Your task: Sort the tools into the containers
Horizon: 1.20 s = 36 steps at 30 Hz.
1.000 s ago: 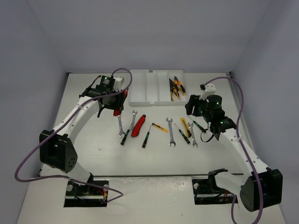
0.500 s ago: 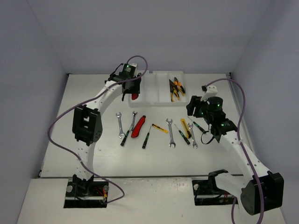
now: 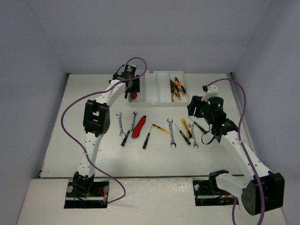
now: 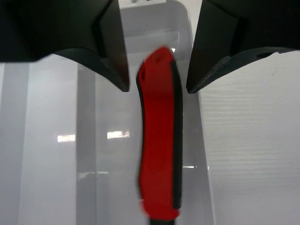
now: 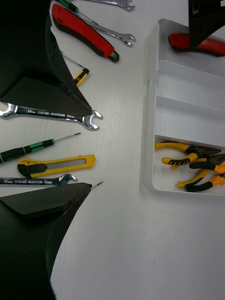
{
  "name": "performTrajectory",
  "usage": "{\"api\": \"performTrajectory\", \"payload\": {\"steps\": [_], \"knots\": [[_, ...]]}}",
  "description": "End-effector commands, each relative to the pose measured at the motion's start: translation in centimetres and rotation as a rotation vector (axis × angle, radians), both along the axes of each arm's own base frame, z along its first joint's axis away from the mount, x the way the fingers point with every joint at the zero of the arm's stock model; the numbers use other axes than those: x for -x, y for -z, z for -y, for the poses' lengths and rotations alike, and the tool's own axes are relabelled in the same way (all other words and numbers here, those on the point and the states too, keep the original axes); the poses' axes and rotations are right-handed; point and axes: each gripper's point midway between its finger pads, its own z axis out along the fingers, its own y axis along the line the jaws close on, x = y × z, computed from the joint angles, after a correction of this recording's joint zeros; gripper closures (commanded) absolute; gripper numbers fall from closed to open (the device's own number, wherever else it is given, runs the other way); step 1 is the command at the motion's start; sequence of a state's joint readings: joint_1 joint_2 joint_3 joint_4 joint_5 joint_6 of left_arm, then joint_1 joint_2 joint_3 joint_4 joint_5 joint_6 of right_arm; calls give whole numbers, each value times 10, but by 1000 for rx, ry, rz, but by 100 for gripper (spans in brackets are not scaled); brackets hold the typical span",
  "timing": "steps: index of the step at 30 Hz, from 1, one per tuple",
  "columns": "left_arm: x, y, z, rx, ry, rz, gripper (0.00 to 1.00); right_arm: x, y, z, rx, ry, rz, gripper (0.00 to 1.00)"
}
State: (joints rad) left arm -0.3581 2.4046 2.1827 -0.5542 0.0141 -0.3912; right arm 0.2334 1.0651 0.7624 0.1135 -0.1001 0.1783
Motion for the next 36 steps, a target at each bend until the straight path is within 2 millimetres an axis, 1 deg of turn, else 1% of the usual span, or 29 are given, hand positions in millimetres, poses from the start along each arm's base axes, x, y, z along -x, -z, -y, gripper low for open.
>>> {"api": "performTrajectory", "payload": {"steps": [1,3,4,6,9,10,11,12,13,15,16,17,18,19,20,21,22,23,25,27,28,30,36], "knots": [[-23,-70,-5,2,-12,179,47,-12,-18,-2,-12,11,74,44],[-19,-81,-6,1,-6,194,40,-12,-18,-2,-14,11,76,44],[-16,-88,-6,1,-3,201,38,-12,-18,-2,-12,13,75,44],[-10,-97,-6,4,1,211,37,-12,-19,-1,-13,14,78,44],[13,-124,-1,8,35,233,37,-12,-20,0,-12,19,81,44],[23,-139,1,9,50,254,37,-11,-20,0,-12,21,82,44],[37,-135,5,-6,68,238,37,-11,-21,0,-13,20,84,44],[49,-156,5,-3,76,272,37,-11,-20,0,-12,21,83,44],[65,-143,11,-31,110,240,37,-11,-21,0,-13,21,86,44],[92,-145,18,-41,156,228,37,-11,-21,0,-13,20,85,44],[104,-152,21,-29,173,235,37,-11,-21,0,-13,21,86,44],[119,-139,27,-34,202,198,37,-11,-21,0,-13,20,86,44],[131,-142,29,-21,208,195,37,-11,-21,-1,-12,18,86,44],[142,-137,32,-15,219,178,37,-11,-21,0,-12,19,85,44],[154,-128,35,-14,233,154,37,-11,-21,0,-13,20,85,44],[167,-114,37,-21,245,118,37,-10,-21,0,-14,19,86,44],[177,-104,38,-24,251,92,37,-10,-22,-1,-15,19,87,44],[183,-99,38,-21,250,76,37,-10,-22,-1,-15,19,88,43],[196,-78,38,-37,266,24,37,-9,-23,-1,-16,18,91,43],[204,-62,39,-52,281,-13,37,-10,-23,-1,-17,17,91,43],[209,-49,39,-70,298,-41,37,-9,-22,-1,-17,16,88,43],[215,-35,42,-77,336,-80,37,-10,-22,-1,-19,14,87,43],[216,-7,42,-124,361,-138,37,-9,-20,-3,-22,7,82,43]]}}
